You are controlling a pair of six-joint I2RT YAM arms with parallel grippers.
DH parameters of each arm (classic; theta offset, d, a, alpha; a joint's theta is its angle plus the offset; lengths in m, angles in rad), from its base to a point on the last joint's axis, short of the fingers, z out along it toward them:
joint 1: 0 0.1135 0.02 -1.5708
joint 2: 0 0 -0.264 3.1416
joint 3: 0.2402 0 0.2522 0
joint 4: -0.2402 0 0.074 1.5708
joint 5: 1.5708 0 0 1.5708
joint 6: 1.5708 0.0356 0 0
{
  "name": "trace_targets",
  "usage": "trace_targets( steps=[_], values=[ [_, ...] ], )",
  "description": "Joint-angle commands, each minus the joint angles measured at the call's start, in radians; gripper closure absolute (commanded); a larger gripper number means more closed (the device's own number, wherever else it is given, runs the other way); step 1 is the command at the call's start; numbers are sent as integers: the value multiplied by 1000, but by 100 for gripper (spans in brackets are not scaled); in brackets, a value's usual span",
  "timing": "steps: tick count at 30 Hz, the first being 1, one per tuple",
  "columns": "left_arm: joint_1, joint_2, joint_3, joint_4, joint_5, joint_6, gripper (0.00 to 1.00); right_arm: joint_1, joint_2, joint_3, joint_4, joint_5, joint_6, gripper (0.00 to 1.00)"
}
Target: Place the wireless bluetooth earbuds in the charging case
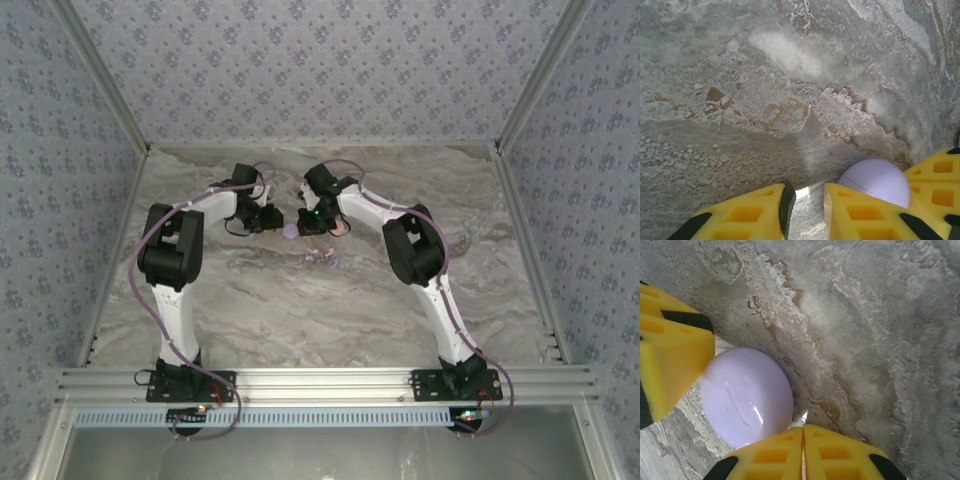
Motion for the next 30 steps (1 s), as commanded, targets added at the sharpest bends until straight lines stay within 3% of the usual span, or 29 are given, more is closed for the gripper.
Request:
trace_targets(
  steps=[1,13,20,24,30],
  values=[
    [-18,-29,-36,-63,17,18,73,5,32,47,-41,-3,12,88],
    [-32,-111,-137,-52,7,17,72,-8,52,79,-62,15,7,87],
    [-22,-153,-144,-67,-84,-1,71,-19,14,50,-70,51,6,85],
    [-9,-202,-168,-54,-120,-17,66,-40,-51,-19,-31,48,16,84],
    [34,-282,-286,108,12,-125,60,-69,-124,-100,31,-50,17,80]
  ],
)
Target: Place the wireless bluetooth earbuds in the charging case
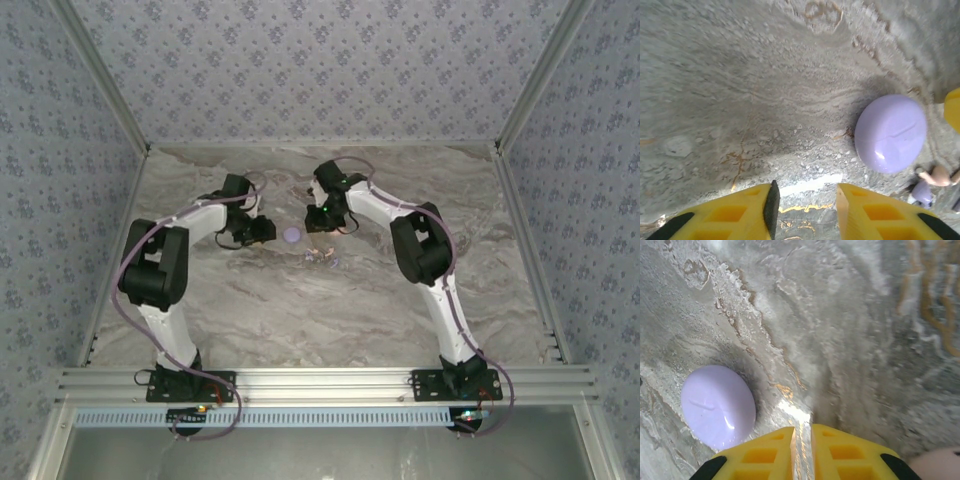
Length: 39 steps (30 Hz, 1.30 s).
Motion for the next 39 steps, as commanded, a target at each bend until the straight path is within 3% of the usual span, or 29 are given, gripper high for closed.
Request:
trace_targets(
  steps=[1,7,21,39],
  values=[
    [22,-64,-71,125,100,-92,57,-17,-64,-31,35,-75,15,79],
    [22,-60,-151,307,223,-207,47,-21,-59,-40,88,-163,37,74],
    [-12,24,-150,377,263,-255,46,-3,21,16,93,-217,69,65],
    [-17,82,-150,431,279,-285,50,0,72,32,106,-266,88,72]
  ],
)
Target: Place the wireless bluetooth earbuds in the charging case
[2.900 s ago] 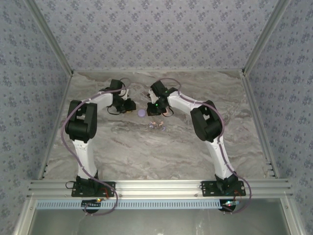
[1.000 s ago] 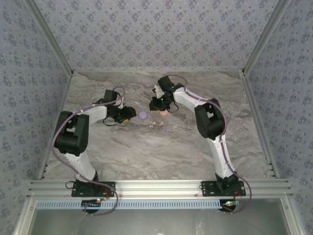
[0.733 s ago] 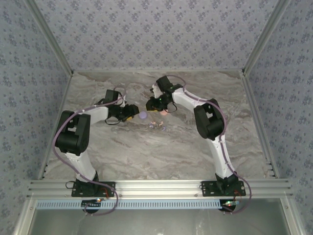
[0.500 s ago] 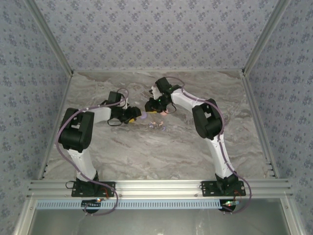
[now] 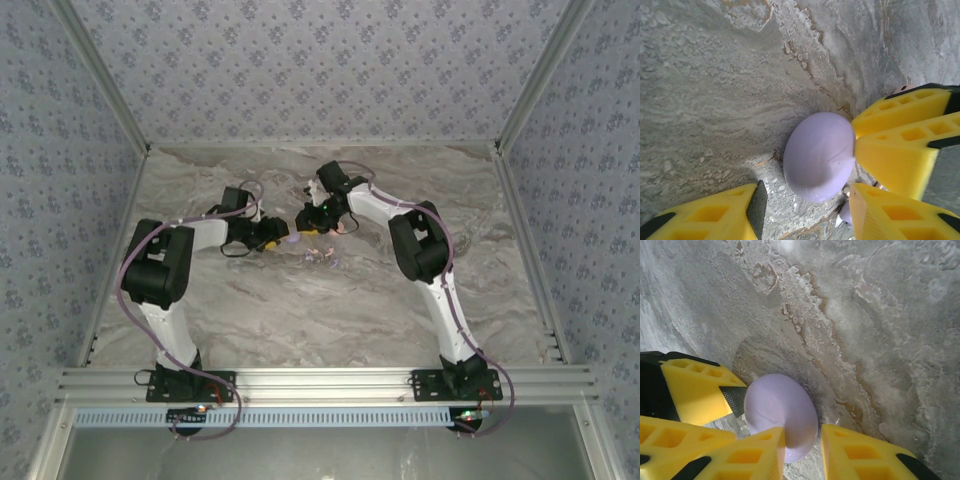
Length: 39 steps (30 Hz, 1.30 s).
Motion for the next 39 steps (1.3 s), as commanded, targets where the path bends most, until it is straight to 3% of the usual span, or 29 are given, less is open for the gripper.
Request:
trace_targets(
  steps=[1,27,39],
  values=[
    [-6,43,7,33,25,-15,50,7,24,30,-8,-24,18,73],
    [-7,84,-36,229,107,-137,56,-7,22,-27,63,-69,70,76],
    [-7,86,-39,235,82,-148,64,-11,12,-42,76,-74,78,77]
  ],
)
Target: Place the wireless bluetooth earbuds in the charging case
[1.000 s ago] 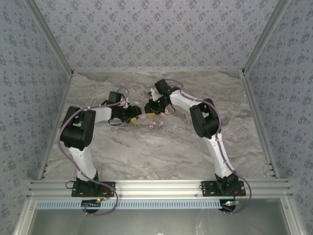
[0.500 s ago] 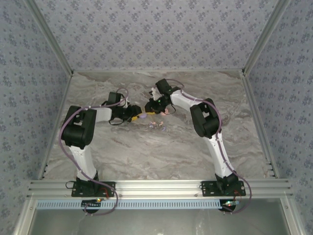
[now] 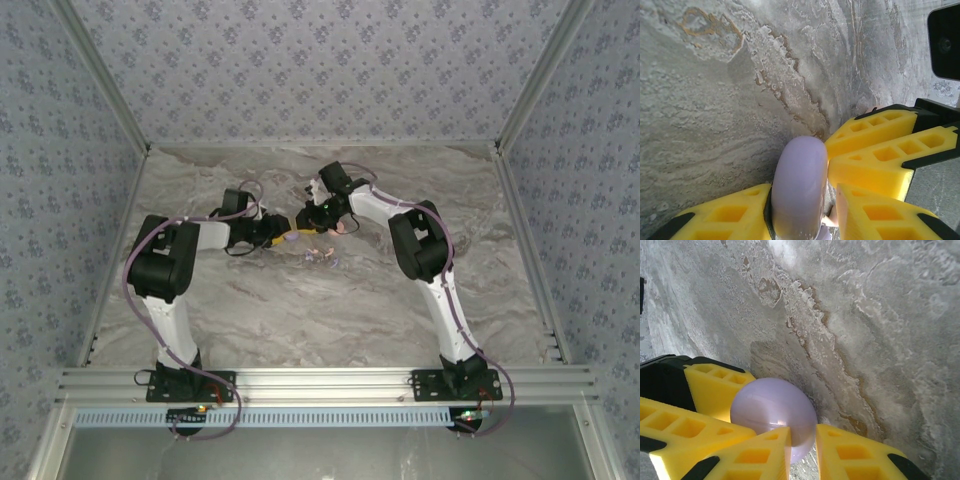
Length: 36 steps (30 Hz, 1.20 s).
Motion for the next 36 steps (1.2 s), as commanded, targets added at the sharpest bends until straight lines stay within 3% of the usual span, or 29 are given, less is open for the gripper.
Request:
trace_targets(
  steps=[1,7,20,29,36],
  values=[
    [-12,29,-12,16,-2,4,65,1,5,-16,-4,-21,15,77],
    [-12,19,-11,-14,-26,25,72,-6,-40,-61,26,-11,18,75],
    [9,-88,29,-112,-5,178,70,-90,-307,-291,162,21,-21,65],
    [7,-251,99,-182,147,360,74,-192,-514,-445,199,-74,-169,59],
    [-40,-332,195,-299,278,518,75,-203,-657,-508,185,-169,-296,53]
  ],
)
